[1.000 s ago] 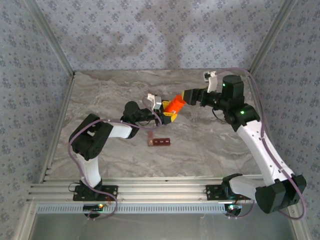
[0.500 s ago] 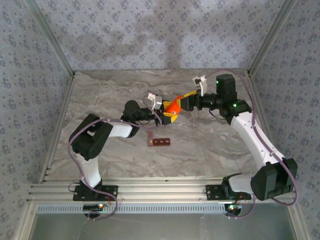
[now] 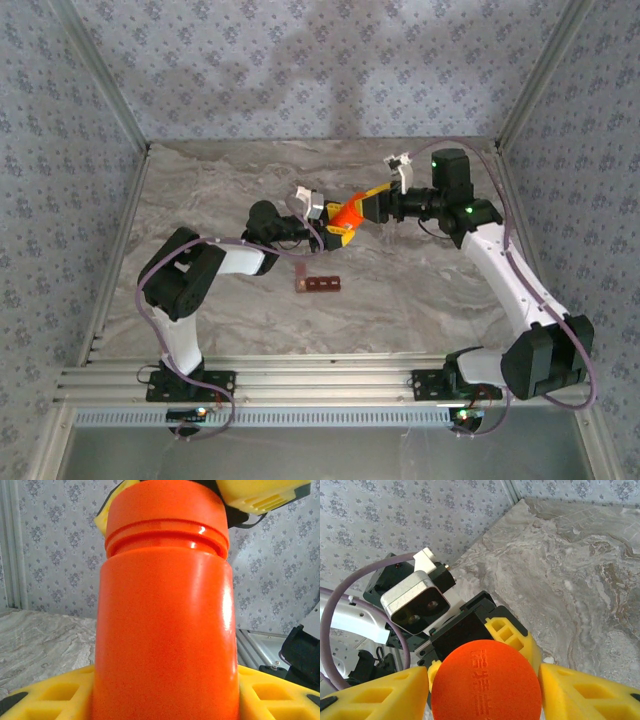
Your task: Sort the pills into containers
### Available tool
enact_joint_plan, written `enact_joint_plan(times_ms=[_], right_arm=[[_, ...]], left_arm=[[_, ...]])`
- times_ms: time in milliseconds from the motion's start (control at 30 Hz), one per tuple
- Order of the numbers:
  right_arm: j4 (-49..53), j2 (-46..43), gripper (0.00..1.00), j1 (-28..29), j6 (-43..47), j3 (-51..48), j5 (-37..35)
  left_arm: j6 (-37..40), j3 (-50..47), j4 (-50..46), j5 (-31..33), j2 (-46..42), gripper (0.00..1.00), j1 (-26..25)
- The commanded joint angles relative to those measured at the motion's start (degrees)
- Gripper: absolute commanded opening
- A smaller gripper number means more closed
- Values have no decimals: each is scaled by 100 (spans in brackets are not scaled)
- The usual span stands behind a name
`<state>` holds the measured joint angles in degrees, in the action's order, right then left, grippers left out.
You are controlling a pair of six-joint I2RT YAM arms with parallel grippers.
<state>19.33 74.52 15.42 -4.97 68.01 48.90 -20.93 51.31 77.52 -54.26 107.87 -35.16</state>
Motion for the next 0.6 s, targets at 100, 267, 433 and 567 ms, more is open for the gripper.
enact_joint_plan(times_ms=[100, 267, 433, 567], right_arm=[[187, 115, 53, 91, 119, 99, 59], [192, 158, 41, 158, 59, 88, -69], [-11, 109, 34, 420, -335, -261, -495], [-474, 11, 33, 736, -1240, -681, -1345]], left_arm=[[-52, 148, 317, -60, -56, 0, -22], [-43, 139, 318, -52, -73, 0, -23], [-27, 107, 317, 12, -108, 0, -24], [51, 31, 317, 175, -160, 0, -33]])
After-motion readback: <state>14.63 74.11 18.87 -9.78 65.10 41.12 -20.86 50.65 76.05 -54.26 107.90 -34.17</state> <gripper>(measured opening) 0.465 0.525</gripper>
